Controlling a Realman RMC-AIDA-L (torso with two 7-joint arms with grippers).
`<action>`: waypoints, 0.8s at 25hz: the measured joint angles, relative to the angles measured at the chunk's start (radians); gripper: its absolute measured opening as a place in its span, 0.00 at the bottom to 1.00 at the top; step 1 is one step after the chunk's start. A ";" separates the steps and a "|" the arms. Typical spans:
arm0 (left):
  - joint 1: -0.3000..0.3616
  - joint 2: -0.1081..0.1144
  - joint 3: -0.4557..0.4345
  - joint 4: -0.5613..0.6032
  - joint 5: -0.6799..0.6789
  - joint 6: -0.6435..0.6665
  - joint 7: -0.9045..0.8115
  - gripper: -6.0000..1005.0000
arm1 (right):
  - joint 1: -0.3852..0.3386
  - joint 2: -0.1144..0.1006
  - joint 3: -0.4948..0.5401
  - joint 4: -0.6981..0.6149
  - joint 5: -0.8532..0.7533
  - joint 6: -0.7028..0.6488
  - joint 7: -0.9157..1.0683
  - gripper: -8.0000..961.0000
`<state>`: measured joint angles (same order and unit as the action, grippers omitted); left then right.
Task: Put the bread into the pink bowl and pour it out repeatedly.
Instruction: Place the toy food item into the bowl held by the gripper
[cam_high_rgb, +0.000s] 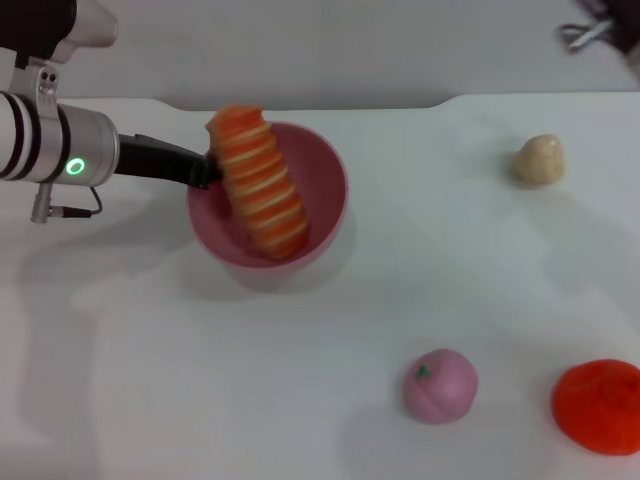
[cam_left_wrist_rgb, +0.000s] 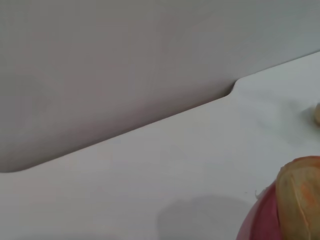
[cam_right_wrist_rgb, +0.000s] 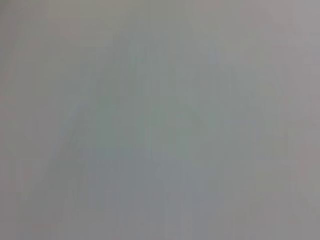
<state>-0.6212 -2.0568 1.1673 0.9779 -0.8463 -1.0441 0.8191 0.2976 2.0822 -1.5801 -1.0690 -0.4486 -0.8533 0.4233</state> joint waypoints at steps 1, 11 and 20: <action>-0.002 0.000 0.000 -0.001 -0.001 0.001 0.000 0.04 | -0.014 0.000 0.003 0.013 0.067 -0.018 -0.051 0.55; -0.037 -0.005 0.178 0.000 -0.131 0.081 0.000 0.04 | -0.054 -0.001 0.104 0.312 0.553 -0.297 -0.380 0.55; -0.066 -0.010 0.444 0.001 -0.327 0.308 0.036 0.04 | -0.067 -0.002 0.215 0.445 0.615 -0.392 -0.398 0.55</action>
<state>-0.6867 -2.0670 1.6111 0.9787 -1.1729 -0.7358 0.8550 0.2310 2.0800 -1.3650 -0.6242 0.1667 -1.2450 0.0249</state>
